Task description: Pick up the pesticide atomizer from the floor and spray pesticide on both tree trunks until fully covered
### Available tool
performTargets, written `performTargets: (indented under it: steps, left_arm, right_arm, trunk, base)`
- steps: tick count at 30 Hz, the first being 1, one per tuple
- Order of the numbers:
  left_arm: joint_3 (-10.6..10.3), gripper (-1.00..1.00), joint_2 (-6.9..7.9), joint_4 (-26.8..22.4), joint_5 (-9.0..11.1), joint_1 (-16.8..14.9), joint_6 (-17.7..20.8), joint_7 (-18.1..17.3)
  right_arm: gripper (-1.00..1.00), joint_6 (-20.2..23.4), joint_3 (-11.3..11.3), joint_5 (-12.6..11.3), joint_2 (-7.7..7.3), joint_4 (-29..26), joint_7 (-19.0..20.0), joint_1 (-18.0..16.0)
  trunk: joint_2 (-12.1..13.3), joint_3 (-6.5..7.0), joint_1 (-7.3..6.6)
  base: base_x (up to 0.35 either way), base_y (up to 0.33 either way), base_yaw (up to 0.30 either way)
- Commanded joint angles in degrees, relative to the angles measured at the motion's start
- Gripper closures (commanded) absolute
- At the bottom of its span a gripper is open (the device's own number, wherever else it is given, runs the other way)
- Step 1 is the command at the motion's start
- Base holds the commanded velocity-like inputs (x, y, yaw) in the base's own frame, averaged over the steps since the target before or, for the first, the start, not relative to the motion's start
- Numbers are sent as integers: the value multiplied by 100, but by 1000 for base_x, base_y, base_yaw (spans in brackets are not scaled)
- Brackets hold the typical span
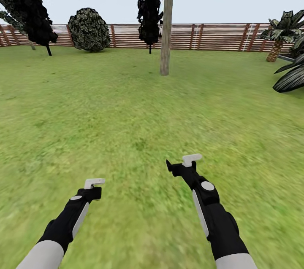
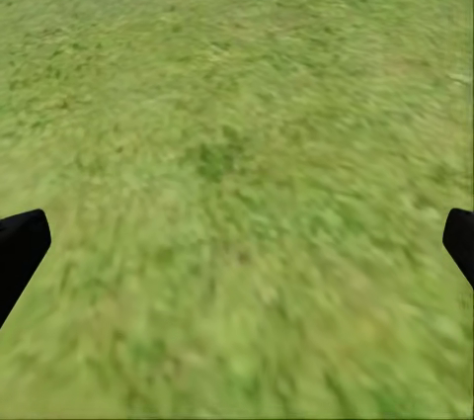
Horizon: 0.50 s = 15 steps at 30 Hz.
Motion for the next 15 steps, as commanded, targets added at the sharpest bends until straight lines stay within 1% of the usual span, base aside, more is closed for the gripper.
performTargets:
  steps: [1, 15]
  left_arm:
    - [-3, 100, 1, -10, 5, -1, 32, 14]
    - [-4, 100, 0, -10, 5, -1, 32, 14]
  right_arm:
    - [-100, 28, -7, 60, 3, -10, 36, -2]
    - [-100, 28, -6, 60, 3, -1, 36, -2]
  trunk:
    - [-2, -5, 3]
    - [-2, -5, 3]
  base:
    - [338, 0, 0]
    - [338, 0, 0]
